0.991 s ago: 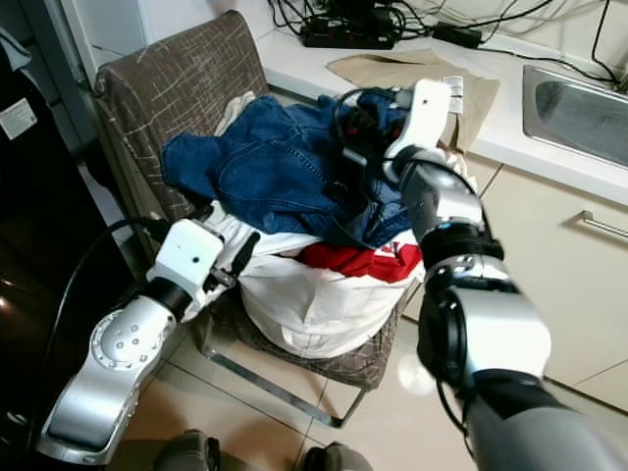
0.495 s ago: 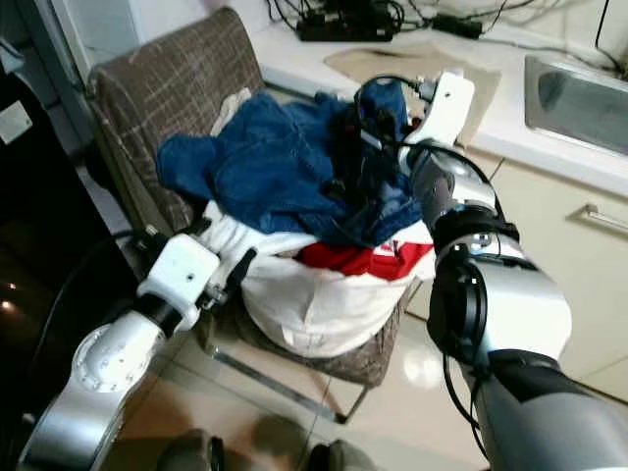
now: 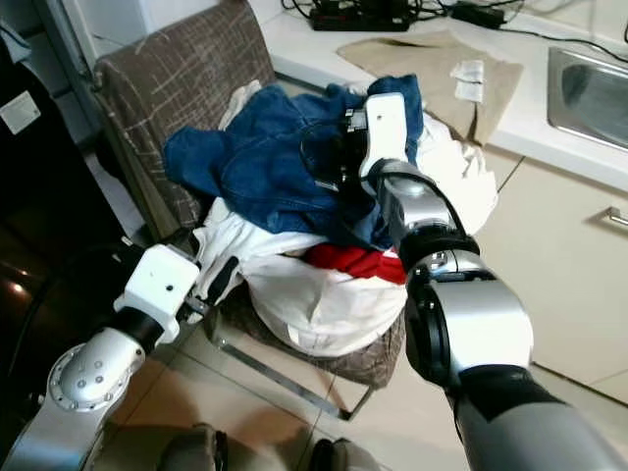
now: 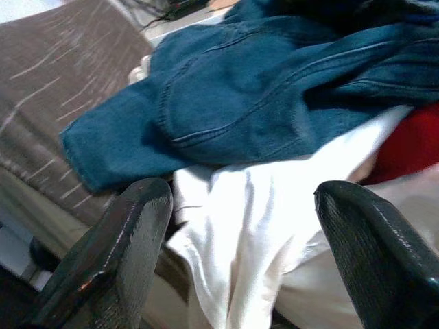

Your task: Clothes washing

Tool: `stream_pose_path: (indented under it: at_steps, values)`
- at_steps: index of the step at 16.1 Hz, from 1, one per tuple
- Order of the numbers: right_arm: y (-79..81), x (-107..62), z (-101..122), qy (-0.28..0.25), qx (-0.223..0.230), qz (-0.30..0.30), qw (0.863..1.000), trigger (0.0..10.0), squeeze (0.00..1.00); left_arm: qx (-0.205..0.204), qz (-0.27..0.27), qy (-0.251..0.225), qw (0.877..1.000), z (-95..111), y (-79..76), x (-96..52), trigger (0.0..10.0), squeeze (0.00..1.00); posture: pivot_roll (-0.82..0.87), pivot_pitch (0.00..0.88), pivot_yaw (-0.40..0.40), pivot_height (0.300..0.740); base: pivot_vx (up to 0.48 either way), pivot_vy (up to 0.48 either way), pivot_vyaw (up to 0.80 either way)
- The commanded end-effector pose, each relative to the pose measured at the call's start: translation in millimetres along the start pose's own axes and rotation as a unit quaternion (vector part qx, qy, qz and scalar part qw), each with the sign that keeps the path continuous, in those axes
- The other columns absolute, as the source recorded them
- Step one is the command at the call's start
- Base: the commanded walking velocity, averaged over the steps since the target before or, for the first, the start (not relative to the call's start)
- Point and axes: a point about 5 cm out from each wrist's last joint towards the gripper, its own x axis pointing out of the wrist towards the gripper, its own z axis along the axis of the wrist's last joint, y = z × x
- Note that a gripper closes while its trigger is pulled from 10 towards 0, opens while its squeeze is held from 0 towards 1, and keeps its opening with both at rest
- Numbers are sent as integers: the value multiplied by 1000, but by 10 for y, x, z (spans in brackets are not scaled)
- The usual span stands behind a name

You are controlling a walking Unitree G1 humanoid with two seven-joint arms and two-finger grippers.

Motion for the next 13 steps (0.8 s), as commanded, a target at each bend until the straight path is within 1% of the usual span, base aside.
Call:
stream_pose_path:
  at_steps: [1, 2, 3, 4, 7, 8, 9, 10, 12, 13]
  values:
    - [-97, -38, -47, 5, -37, -1, 999, 10000, 0, -4, 2, -4, 1000, 32, -9, 8, 10000, 0, 234, 121, -84, 723, 0, 0, 0]
    - [-146, -53, -75, 14, -42, -9, 999, 10000, 0, -3, -4, -7, 1000, 41, -26, 34, 10000, 0, 222, 111, -91, 723, 0, 0, 0]
    - [-176, -64, -114, 24, -15, -14, 1000, 10000, 0, 0, -6, -10, 1000, 46, -32, 52, 10000, 0, 222, 109, -94, 723, 0, 0, 0]
    - [-185, -73, -161, 34, 2, -18, 999, 10000, 0, 0, -3, -10, 1000, 47, -23, 67, 10000, 0, 221, 101, -95, 723, 0, 0, 0]
    - [-238, -140, -405, 72, -5, -29, 997, 10000, 0, 0, 3, -10, 1000, 48, 5, 69, 10000, 0, 219, 99, -101, 723, 0, 0, 0]
    - [-247, -156, -448, 76, -6, -29, 997, 10000, 0, 0, 4, -9, 1000, 43, 12, 72, 10000, 0, 214, 97, -99, 723, 0, 0, 0]
    - [-275, -187, -528, 84, 5, -35, 996, 10000, 0, 0, 5, -9, 1000, 34, 23, 85, 10000, 0, 206, 97, -96, 723, 0, 0, 0]
    - [-278, -187, -530, 84, 6, -37, 996, 10000, 0, 0, 5, -11, 1000, 38, 24, 104, 10000, 0, 198, 94, -91, 723, 0, 0, 0]
    - [-254, -159, -456, 72, -3, -36, 997, 10000, 0, 0, 1, -16, 1000, 53, 21, 152, 10000, 0, 189, 90, -83, 723, 0, 0, 0]
    - [-241, -148, -426, 68, -16, -32, 997, 5412, 0, 1, -1, -17, 1000, 60, 18, 164, 10000, 0, 185, 87, -81, 723, 0, 0, 0]
